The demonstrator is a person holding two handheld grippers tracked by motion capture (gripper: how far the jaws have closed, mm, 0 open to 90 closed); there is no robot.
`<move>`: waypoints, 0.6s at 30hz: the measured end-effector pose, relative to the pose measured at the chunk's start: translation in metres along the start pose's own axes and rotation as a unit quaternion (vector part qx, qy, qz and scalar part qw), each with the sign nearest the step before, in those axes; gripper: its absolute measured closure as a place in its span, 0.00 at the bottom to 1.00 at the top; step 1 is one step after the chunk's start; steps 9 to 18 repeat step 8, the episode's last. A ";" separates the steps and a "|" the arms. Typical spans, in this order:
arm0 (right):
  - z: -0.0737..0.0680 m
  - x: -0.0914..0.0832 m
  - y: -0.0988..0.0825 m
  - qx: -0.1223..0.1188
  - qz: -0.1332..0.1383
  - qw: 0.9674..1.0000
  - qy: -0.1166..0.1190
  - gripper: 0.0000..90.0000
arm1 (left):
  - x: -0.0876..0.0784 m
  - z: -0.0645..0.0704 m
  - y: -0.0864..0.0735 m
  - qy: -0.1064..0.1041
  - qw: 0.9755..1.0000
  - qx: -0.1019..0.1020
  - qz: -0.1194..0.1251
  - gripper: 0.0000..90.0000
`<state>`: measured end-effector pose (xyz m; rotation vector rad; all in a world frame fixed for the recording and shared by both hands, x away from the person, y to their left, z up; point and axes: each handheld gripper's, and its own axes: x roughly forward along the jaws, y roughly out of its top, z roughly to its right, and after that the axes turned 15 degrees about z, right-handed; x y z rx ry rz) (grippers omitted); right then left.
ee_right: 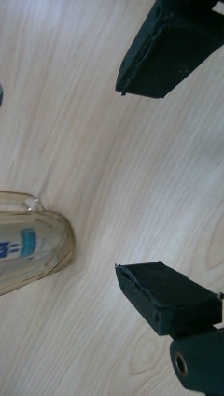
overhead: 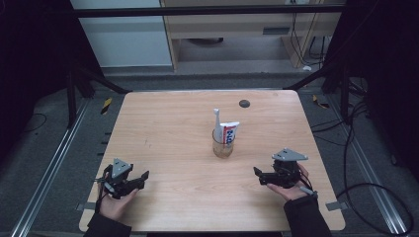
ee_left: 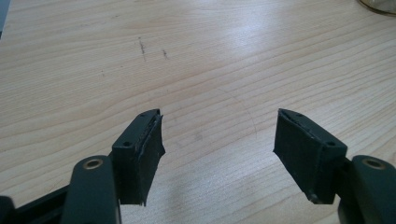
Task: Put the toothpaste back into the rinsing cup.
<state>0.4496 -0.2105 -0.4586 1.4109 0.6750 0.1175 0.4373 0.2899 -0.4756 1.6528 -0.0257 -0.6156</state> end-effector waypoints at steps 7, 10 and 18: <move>0.010 -0.013 -0.016 0.005 -0.009 1.000 -0.020 0.11 | -0.001 -0.001 -0.001 0.003 1.000 -0.002 0.001 0.35; 0.012 -0.015 -0.018 0.003 -0.010 1.000 -0.023 0.11 | -0.001 -0.001 -0.001 0.004 1.000 -0.002 0.001 0.35; 0.012 -0.015 -0.018 0.003 -0.010 1.000 -0.023 0.11 | -0.001 -0.001 -0.001 0.004 1.000 -0.002 0.001 0.35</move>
